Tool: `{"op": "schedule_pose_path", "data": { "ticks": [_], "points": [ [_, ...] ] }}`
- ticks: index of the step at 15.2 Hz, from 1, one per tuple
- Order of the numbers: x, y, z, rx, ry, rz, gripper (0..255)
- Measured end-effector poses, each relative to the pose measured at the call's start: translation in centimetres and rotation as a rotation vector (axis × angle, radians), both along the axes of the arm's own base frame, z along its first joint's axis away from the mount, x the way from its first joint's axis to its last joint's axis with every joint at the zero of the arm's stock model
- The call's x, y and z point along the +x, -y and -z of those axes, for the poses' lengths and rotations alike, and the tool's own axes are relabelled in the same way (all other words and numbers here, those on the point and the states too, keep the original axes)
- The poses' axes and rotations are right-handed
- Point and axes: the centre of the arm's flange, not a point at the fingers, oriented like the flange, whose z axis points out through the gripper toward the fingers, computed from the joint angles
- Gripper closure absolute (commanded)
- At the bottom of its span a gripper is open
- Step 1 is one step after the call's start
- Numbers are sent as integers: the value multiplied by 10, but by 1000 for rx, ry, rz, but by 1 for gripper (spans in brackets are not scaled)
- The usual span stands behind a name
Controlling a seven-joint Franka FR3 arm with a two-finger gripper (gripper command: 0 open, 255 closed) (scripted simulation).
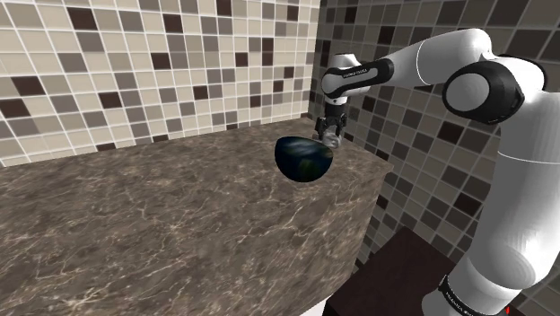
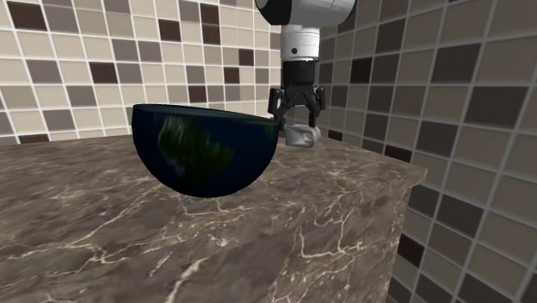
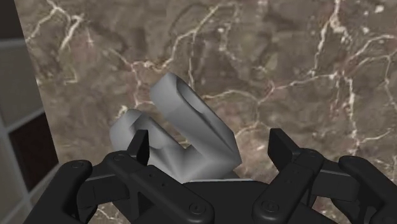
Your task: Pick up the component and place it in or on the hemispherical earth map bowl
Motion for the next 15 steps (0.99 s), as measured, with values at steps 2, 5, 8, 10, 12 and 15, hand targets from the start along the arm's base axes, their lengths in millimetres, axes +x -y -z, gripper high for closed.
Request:
{"op": "schedule_pose_path", "data": {
  "ticks": [2,5,8,10,12,15],
  "points": [
    [0,0,0,0,-4,1,0],
    [-1,-1,0,-1,1,1,0],
    [-2,5,-5,-1,4,1,255],
    [-2,8,-9,-5,3,8,255],
    [-2,9,-8,-5,1,8,255],
    [-2,8,-8,-6,5,10,255]
  ]
}}
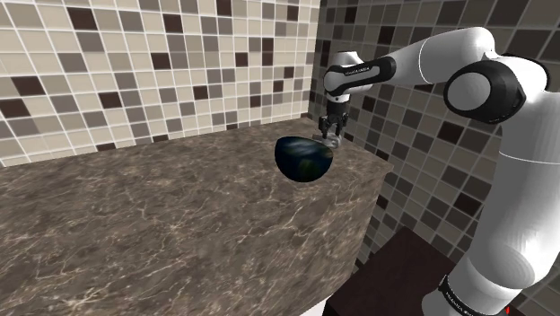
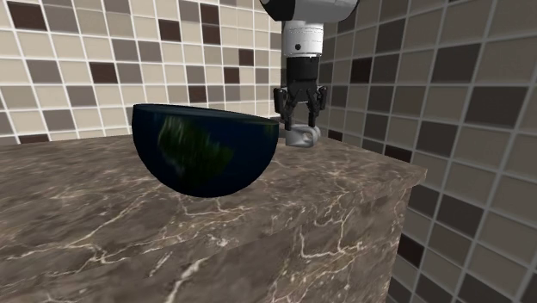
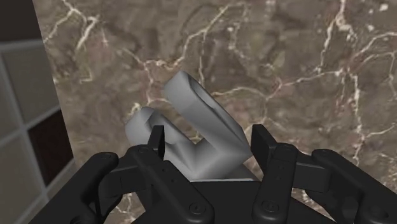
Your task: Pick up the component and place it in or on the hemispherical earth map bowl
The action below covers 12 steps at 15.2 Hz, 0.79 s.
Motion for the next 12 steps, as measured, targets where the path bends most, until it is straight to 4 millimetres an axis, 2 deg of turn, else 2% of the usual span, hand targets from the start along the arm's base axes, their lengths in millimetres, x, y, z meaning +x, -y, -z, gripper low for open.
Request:
{"op": "schedule_pose_path", "data": {
  "ticks": [8,12],
  "points": [
    [0,-3,-2,12,-45,-4,255],
    [0,-4,-17,15,-57,-4,255]
  ]
}}
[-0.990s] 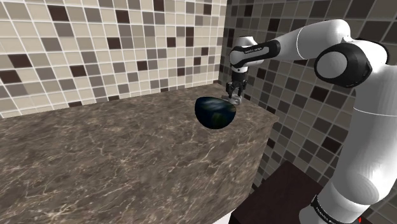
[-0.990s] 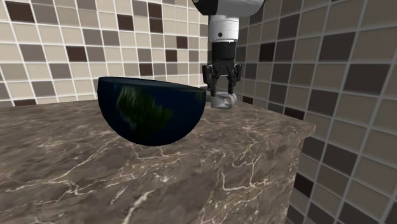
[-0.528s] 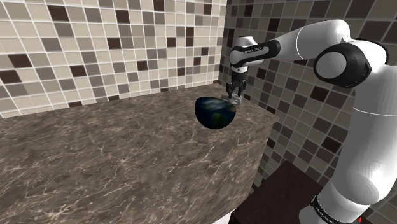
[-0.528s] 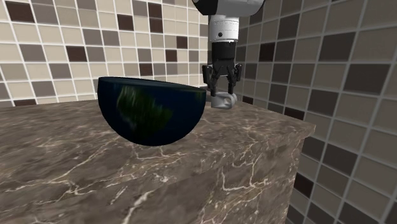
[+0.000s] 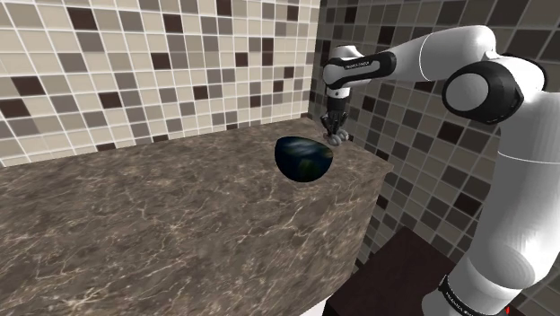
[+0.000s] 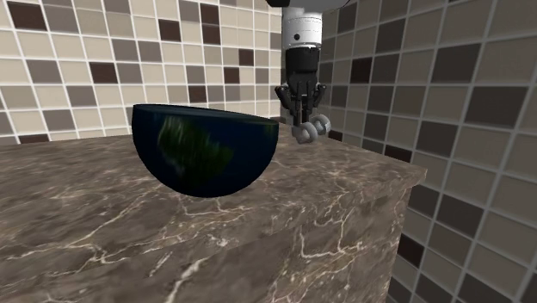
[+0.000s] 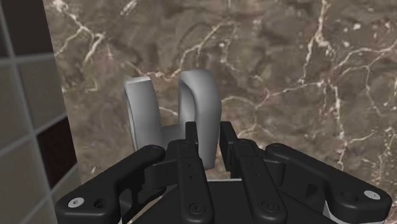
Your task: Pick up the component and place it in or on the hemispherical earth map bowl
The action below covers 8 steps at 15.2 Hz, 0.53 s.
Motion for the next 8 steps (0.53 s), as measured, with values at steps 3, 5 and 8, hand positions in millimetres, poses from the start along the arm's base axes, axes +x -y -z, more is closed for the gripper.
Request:
{"op": "schedule_pose_path", "data": {
  "ticks": [3,5,8],
  "points": [
    [1,-1,-17,0,-1,0,255],
    [0,-1,-27,0,-1,0,255],
    [1,-1,-42,0,-1,0,255]
  ]
}}
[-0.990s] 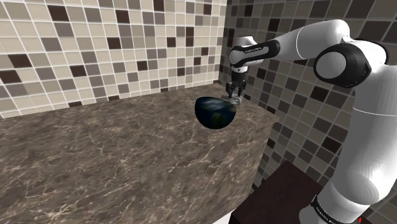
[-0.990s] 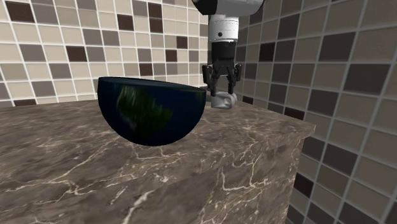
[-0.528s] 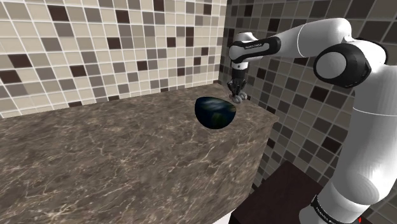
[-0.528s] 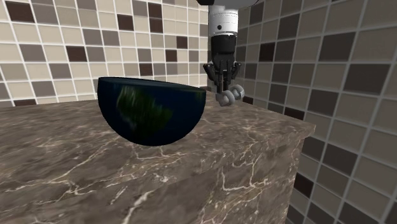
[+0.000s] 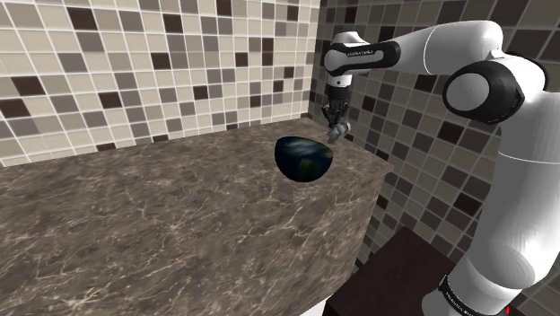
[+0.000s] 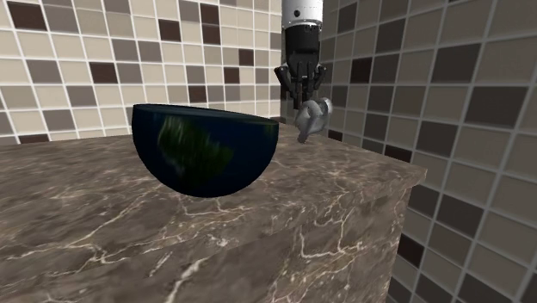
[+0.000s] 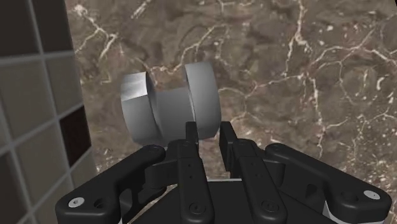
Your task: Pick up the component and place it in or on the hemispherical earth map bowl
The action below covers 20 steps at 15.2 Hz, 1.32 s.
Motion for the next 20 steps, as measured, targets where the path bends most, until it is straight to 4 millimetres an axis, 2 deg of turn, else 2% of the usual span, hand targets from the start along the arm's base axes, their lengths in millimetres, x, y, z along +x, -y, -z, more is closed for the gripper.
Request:
{"op": "schedule_pose_path", "data": {
  "ticks": [20],
  "points": [
    [0,2,-107,0,0,0,255]
  ]
}}
